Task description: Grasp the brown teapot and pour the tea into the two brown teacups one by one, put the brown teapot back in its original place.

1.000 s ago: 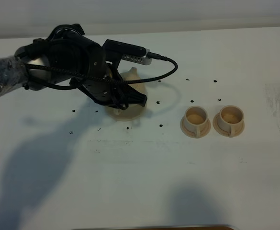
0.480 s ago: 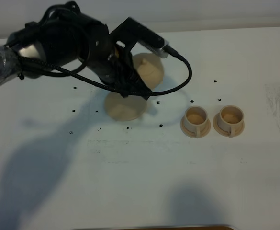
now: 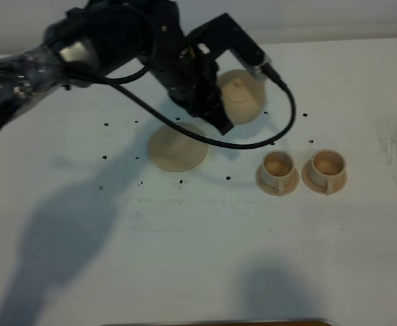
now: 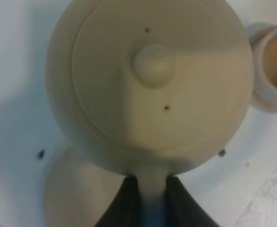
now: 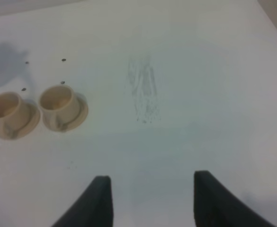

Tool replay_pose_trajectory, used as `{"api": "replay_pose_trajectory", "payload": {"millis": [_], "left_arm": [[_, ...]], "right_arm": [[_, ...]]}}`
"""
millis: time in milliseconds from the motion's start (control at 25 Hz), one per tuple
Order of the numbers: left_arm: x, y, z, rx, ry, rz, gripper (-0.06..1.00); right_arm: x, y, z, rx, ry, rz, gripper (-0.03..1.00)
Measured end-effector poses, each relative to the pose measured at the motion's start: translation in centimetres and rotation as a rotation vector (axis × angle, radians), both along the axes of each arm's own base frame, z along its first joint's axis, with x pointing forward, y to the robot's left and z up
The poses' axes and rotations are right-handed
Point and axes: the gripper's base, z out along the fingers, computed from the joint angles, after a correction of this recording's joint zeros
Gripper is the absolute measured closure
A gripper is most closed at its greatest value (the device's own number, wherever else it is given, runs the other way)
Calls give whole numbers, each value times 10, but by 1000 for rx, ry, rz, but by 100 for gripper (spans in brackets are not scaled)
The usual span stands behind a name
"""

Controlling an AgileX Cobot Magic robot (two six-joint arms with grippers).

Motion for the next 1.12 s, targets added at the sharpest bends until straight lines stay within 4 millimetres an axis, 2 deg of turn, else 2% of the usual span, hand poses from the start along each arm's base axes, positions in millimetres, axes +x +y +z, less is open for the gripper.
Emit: {"api": "replay_pose_trajectory", "payload": {"millis": [400, 640, 960, 1120], "left_arm": [[9, -36, -4, -1, -60, -165, 86], [2, -45, -2, 43, -112, -305, 86], [-1, -53, -2, 90, -188, -395, 86], [1, -55, -12, 111, -189, -420, 86]], "right_arm": [[0, 0, 0, 1, 0, 1, 56], [0, 0, 0, 1, 0, 1, 56], [0, 0, 0, 1, 0, 1, 56], [0, 0, 0, 1, 0, 1, 56]]}}
